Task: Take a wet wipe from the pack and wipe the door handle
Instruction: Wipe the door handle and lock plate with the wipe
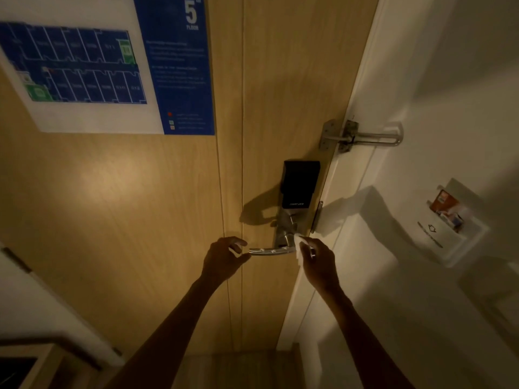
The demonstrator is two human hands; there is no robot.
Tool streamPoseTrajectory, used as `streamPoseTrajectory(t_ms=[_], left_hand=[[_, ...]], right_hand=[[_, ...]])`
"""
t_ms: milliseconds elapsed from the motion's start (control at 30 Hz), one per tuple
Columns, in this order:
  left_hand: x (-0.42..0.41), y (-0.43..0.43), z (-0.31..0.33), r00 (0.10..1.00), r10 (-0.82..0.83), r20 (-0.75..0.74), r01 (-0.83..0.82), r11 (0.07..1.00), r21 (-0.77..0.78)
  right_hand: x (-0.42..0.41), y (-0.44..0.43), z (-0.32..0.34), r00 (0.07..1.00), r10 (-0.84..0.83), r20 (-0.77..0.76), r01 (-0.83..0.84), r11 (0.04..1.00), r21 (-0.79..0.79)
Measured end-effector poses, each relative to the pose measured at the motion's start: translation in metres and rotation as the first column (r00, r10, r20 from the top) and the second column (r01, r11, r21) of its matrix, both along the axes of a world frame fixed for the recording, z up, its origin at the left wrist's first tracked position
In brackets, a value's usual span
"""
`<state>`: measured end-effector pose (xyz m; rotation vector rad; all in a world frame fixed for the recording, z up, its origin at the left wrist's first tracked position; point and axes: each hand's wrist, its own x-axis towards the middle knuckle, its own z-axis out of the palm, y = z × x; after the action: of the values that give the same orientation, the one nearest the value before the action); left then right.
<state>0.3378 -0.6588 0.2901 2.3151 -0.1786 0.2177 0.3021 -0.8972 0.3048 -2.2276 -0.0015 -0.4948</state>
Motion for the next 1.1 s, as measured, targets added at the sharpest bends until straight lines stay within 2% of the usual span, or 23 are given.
streamPoseTrajectory(t_ms=[100, 267, 567, 667, 767, 900, 1100], left_hand=[[0.000, -0.002, -0.008, 0.998, -0.002, -0.055, 0.005, 0.999, 0.047], [0.002, -0.003, -0.015, 1.000, -0.014, 0.003, 0.014, 0.999, 0.030], [0.011, -0.001, -0.022, 0.999, -0.033, 0.016, 0.032, 0.999, 0.019], [0.013, 0.000, -0.026, 0.999, -0.035, 0.022, 0.034, 0.999, 0.016], [0.012, 0.000, -0.026, 0.999, -0.027, 0.027, 0.027, 1.000, 0.007], [0.011, -0.001, -0.023, 0.999, -0.041, 0.030, 0.041, 0.999, 0.008], [0.012, -0.001, -0.027, 0.998, -0.037, 0.052, 0.036, 0.999, 0.015]], right_hand=[[0.005, 0.006, -0.013, 0.999, 0.046, 0.013, -0.046, 0.998, -0.032], [0.013, 0.005, -0.020, 0.985, 0.132, 0.113, -0.116, 0.984, -0.137], [0.020, 0.001, -0.019, 0.962, 0.272, 0.026, -0.250, 0.917, -0.311], [0.019, -0.003, -0.018, 0.966, 0.257, 0.015, -0.247, 0.942, -0.226], [0.027, -0.007, -0.021, 0.982, 0.188, 0.001, -0.179, 0.940, -0.290], [0.036, -0.010, -0.026, 0.981, 0.195, -0.010, -0.191, 0.944, -0.269], [0.031, -0.004, -0.022, 0.981, 0.183, 0.067, -0.133, 0.881, -0.453]])
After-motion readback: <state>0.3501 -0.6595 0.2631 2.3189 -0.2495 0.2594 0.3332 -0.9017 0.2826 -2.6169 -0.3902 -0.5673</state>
